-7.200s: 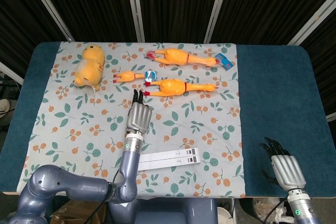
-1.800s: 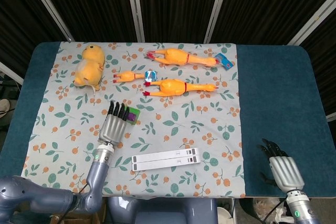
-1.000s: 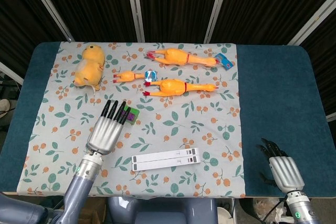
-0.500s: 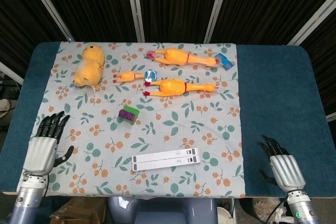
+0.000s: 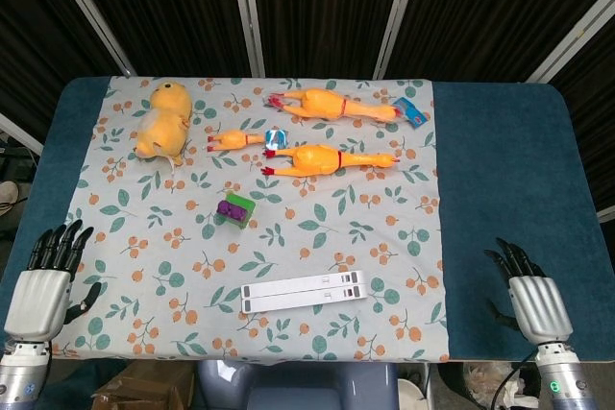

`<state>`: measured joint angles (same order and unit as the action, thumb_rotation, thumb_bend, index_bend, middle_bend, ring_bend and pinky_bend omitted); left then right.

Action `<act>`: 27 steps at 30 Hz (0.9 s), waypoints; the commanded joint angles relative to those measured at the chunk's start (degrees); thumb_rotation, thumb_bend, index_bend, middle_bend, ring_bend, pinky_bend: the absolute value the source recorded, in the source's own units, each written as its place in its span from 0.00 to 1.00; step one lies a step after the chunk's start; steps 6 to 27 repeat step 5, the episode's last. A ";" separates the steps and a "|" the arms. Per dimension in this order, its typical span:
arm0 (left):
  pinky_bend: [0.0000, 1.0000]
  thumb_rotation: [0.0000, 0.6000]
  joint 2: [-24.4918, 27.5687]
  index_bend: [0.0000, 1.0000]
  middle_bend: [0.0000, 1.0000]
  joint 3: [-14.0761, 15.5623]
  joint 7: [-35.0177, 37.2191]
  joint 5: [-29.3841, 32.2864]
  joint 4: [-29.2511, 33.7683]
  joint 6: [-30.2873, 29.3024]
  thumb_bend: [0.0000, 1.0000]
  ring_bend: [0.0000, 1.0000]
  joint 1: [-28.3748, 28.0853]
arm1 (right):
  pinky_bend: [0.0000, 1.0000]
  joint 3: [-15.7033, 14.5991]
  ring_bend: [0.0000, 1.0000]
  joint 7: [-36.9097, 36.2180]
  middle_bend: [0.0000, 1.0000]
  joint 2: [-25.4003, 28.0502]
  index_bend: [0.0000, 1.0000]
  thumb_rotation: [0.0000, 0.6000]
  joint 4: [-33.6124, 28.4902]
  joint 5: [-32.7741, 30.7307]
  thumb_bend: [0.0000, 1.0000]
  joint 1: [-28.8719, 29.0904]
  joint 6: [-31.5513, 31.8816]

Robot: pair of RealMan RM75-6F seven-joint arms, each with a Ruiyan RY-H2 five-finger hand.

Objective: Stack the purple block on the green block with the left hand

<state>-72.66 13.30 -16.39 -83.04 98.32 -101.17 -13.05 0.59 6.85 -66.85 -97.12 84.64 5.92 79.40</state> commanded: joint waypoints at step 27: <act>0.00 1.00 0.11 0.00 0.00 -0.97 -1.47 -1.98 0.75 1.18 0.36 0.00 1.26 | 0.27 2.00 0.09 -4.79 0.08 -0.18 0.18 1.00 2.26 0.72 0.29 -0.97 4.22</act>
